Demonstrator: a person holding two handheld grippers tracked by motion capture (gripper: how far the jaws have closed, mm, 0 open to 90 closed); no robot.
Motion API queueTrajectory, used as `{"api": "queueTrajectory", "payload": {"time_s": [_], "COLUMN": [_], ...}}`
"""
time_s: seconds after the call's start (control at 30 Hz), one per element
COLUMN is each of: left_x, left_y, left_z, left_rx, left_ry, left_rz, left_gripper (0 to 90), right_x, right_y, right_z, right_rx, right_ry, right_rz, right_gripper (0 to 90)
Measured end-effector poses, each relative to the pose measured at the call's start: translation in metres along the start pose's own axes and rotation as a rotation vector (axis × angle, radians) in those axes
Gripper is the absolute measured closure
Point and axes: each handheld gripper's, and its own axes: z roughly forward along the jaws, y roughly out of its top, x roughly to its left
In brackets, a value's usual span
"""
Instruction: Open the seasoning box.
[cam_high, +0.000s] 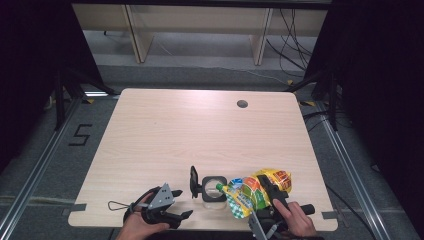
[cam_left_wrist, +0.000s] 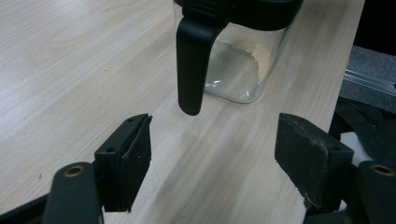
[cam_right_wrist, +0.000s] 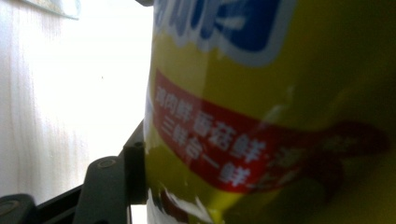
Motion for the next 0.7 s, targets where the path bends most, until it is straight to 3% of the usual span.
{"api": "queueTrajectory", "payload": {"time_s": [0.03, 0.07, 0.1, 0.13, 0.17, 0.2, 0.23, 0.27, 0.3, 0.33, 0.37, 0.4, 0.43, 0.47, 0.53, 0.57, 0.63, 0.67, 0.7], "left_x": [0.0, 0.0, 0.0, 0.001, 0.0, 0.0, 0.0, 0.0, 0.0, 0.0, 0.0, 0.0, 0.0, 0.0, 0.0, 0.0, 0.001, 0.001, 0.0], "left_y": [0.0, 0.0, 0.0, 0.0, 0.0, 0.0, 0.0, 0.0, 0.0, 0.0, 0.0, 0.0, 0.001, 0.001, 0.0, 0.0, 0.0, 0.0, 0.0], "left_z": [0.0, 0.001, 0.0, 0.0, 0.0, 0.0, 0.0, 0.001, 0.0, 0.0, 0.0, 0.0, -0.001, -0.001, 0.0, 0.0, 0.0, 0.0, 0.0], "left_rx": [0.005, -0.004, 0.003, 0.008, 0.009, 0.0, -0.001, -0.008, -0.002, -0.002, -0.003, -0.003, 0.002, 0.001, -0.003, -0.003, 0.009, 0.005, 0.006], "left_ry": [0.003, 0.0, 0.003, 0.003, 0.001, 0.003, 0.005, -0.003, 0.001, -0.001, -0.002, -0.001, 0.005, 0.004, 0.0, -0.003, -0.004, 0.0, 0.001], "left_rz": [0.002, -0.002, 0.001, 0.004, 0.004, 0.002, 0.003, -0.005, -0.001, -0.004, -0.004, -0.004, -0.002, -0.004, -0.003, -0.004, -0.002, 0.0, 0.002], "left_gripper": [26.8, 26.8, 26.8, 26.8, 26.8, 26.8, 26.8, 26.8, 26.8, 26.8, 26.8, 26.8, 26.8, 26.8, 26.8, 26.8, 26.8, 26.8, 26.8], "right_x": [-0.001, 0.0, 0.003, -0.006, -0.001, -0.003, 0.002, 0.002, -0.003, -0.004, -0.002, 0.003, 0.004, -0.001, 0.001, 0.004, -0.003, 0.002, -0.001], "right_y": [0.001, 0.001, 0.002, 0.004, 0.004, 0.006, 0.006, 0.007, 0.008, 0.008, 0.008, 0.008, 0.008, 0.01, 0.01, 0.009, 0.013, 0.012, 0.014], "right_z": [0.0, 0.0, -0.002, 0.0, 0.0, 0.0, -0.001, -0.001, 0.0, 0.0, 0.0, 0.0, -0.001, 0.0, 0.0, -0.002, -0.002, -0.003, 0.002], "right_rx": [0.001, 0.005, 0.027, -0.013, 0.002, -0.003, 0.023, 0.017, -0.006, -0.013, -0.004, 0.009, 0.024, 0.002, -0.002, 0.031, 0.005, 0.022, -0.03], "right_ry": [0.008, 0.004, 0.011, -0.017, 0.011, -0.021, -0.013, -0.013, -0.021, -0.024, -0.022, -0.019, -0.009, -0.022, -0.021, -0.007, -0.033, -0.027, -0.041], "right_rz": [-0.029, -0.021, 0.022, -0.097, -0.041, -0.109, -0.072, -0.072, -0.12, -0.137, -0.122, -0.071, -0.082, -0.162, -0.156, -0.114, -0.217, -0.152, -0.2], "right_gripper": [40.4, 40.4, 40.4, 40.4, 40.4, 40.4, 40.4, 40.4, 40.4, 40.4, 40.4, 40.5, 40.5, 40.5, 40.5, 40.5, 40.5, 40.5, 40.5]}}
